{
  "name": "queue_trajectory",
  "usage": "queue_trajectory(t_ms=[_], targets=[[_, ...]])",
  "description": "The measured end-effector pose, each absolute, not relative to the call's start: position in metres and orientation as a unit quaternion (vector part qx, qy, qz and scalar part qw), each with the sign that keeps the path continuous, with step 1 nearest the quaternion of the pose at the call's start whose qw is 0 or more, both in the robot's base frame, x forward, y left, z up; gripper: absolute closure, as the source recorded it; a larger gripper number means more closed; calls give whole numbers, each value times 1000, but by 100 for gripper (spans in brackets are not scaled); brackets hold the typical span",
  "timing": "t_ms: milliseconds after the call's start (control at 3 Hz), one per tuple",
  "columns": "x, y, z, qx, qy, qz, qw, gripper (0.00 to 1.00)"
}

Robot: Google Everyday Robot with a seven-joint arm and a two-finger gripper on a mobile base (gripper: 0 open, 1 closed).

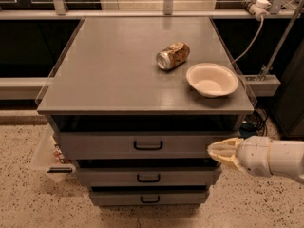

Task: Open top drawer

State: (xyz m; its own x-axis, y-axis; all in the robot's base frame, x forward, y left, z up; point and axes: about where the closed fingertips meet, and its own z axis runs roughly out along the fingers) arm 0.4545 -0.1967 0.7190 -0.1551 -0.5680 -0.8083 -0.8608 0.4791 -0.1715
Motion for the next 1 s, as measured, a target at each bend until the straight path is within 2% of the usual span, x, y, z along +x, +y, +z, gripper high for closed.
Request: queue_trajectory(t_ms=[333,1000], targets=[[455,-196,719,-482,741,168,437,100],[502,-169,746,-522,712,131,451,100]])
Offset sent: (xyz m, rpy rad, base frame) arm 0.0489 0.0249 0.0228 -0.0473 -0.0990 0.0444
